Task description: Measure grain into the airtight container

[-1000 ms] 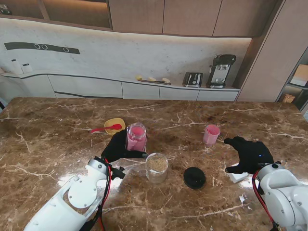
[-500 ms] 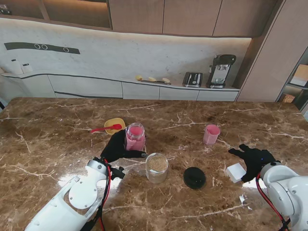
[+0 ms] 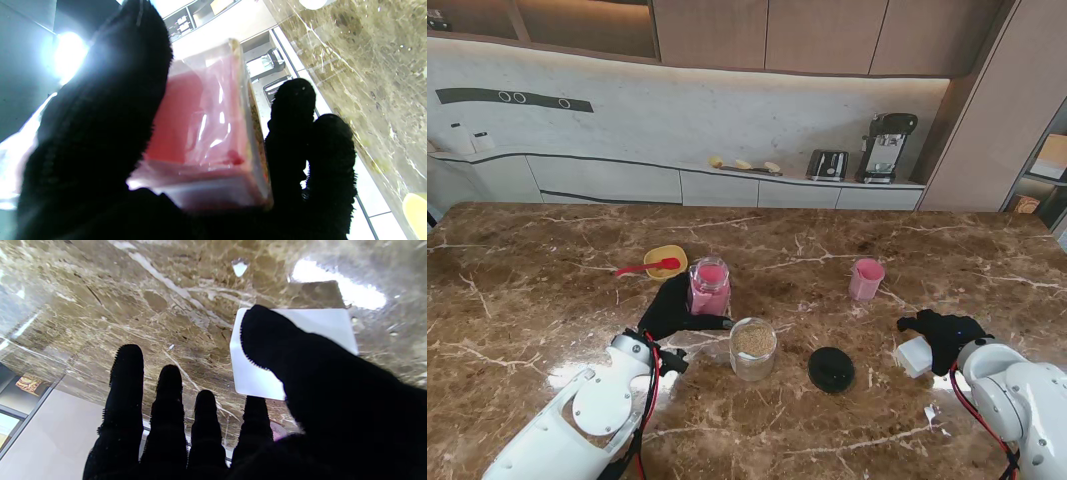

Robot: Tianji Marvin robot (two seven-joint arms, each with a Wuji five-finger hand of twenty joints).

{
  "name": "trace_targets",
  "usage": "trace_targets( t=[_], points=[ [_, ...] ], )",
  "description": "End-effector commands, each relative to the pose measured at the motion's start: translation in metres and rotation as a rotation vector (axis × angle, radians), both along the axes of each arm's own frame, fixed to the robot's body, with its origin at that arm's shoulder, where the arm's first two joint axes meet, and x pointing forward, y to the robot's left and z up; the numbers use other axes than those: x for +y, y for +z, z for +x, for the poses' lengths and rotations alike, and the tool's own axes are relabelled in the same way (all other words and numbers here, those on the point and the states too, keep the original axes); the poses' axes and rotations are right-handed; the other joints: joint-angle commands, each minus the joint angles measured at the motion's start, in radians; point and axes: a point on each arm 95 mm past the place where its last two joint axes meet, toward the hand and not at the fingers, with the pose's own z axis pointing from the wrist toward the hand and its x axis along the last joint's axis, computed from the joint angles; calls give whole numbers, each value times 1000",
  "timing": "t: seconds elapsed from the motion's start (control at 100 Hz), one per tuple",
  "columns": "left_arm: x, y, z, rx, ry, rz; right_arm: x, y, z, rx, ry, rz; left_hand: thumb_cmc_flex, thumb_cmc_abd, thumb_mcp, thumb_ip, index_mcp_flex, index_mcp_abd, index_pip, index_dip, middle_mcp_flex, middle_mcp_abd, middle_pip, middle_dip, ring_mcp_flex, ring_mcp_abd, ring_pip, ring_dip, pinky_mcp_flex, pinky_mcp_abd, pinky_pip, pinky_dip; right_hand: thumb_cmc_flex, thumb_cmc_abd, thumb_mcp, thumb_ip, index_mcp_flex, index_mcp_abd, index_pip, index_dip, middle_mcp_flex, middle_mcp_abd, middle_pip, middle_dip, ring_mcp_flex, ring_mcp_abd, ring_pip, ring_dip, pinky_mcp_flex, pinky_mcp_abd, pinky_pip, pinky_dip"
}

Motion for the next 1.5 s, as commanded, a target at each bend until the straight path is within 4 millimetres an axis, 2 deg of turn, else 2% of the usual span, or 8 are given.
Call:
trace_targets(
  t=[0.0, 0.2, 0.38, 0.66, 0.89, 1.27, 1.4, 1.49],
  points=[
    [-3, -2, 0, 8, -2, 0, -3, -7, -1, 15, -3, 10, 169, 401, 365, -43, 195, -192, 184, 33, 87, -99, 77, 7, -1, -63, -25, -3, -11, -5, 0, 19, 36, -12, 32, -20, 41, -35, 24, 30, 44, -31, 48, 30, 53, -19, 27, 30, 28, 0, 50, -22],
    [-2, -1, 1, 13, -3, 5, -2, -16, 4, -78, 30, 76, 169, 404, 360, -42, 194, -195, 186, 32, 88, -100, 75, 9, -1, -63, -25, -3, -12, -6, -1, 21, -61, 9, -32, -38, 264, -89, 106, 51, 376, -84, 169, 113, 234, -35, 179, 129, 115, 2, 193, 12],
    [-1, -1, 1, 18, -5, 11, 1, -21, 6, -117, 50, 74, 169, 405, 356, -43, 195, -195, 187, 31, 88, -100, 74, 10, -2, -64, -25, -4, -12, -8, -1, 22, -241, 11, -75, -61, 322, 2, 181, 4, 519, -91, 217, 190, 331, -59, 336, 229, 126, -25, 333, 64],
    [0, 0, 1, 18, -6, 21, 9, -18, 3, -147, 102, 104, 169, 407, 351, -43, 195, -195, 187, 27, 90, -97, 72, 11, -2, -62, -25, -4, -13, -9, -2, 23, -293, -80, -35, -76, 210, 60, -15, -150, 315, -56, 9, 36, 181, -46, 113, 115, 4, 1, 183, 82],
    [-2, 0, 0, 19, -11, 19, 20, -15, 4, -157, 102, 177, 170, 406, 348, -42, 197, -192, 188, 24, 92, -94, 70, 12, -3, -59, -26, -5, -14, -8, -3, 24, -244, -105, -15, -80, 286, 53, 121, -74, 359, -56, 59, 42, 223, -33, 62, 76, 58, -10, 156, 69],
    [-3, 1, 0, 21, -14, 22, 22, -33, 10, -85, 95, 160, 171, 407, 346, -41, 195, -194, 189, 22, 92, -97, 69, 14, -3, -60, -25, -6, -14, -7, -3, 26, -110, -171, 30, -73, 369, 41, 339, 35, 470, -81, 239, 223, 365, -74, 322, 245, 181, -69, 287, 37],
    [-3, 1, 0, 21, -19, 27, 21, -40, 10, -93, 96, 185, 171, 406, 345, -40, 196, -196, 191, 22, 93, -97, 68, 15, -2, -61, -24, -6, -13, -8, -3, 26, -53, -167, 24, -63, 515, 17, 473, 47, 637, -92, 288, 251, 483, -83, 453, 291, 281, -89, 395, 34],
    [-3, 2, 0, 22, -22, 31, 21, -41, 9, -98, 96, 200, 170, 407, 345, -40, 195, -197, 191, 22, 92, -99, 68, 15, -2, -62, -24, -6, -13, -8, -3, 26, 7, -161, -25, -181, 585, 2, 558, -28, 744, -91, 272, 370, 551, -75, 498, 308, 331, -81, 459, 17]
  ],
)
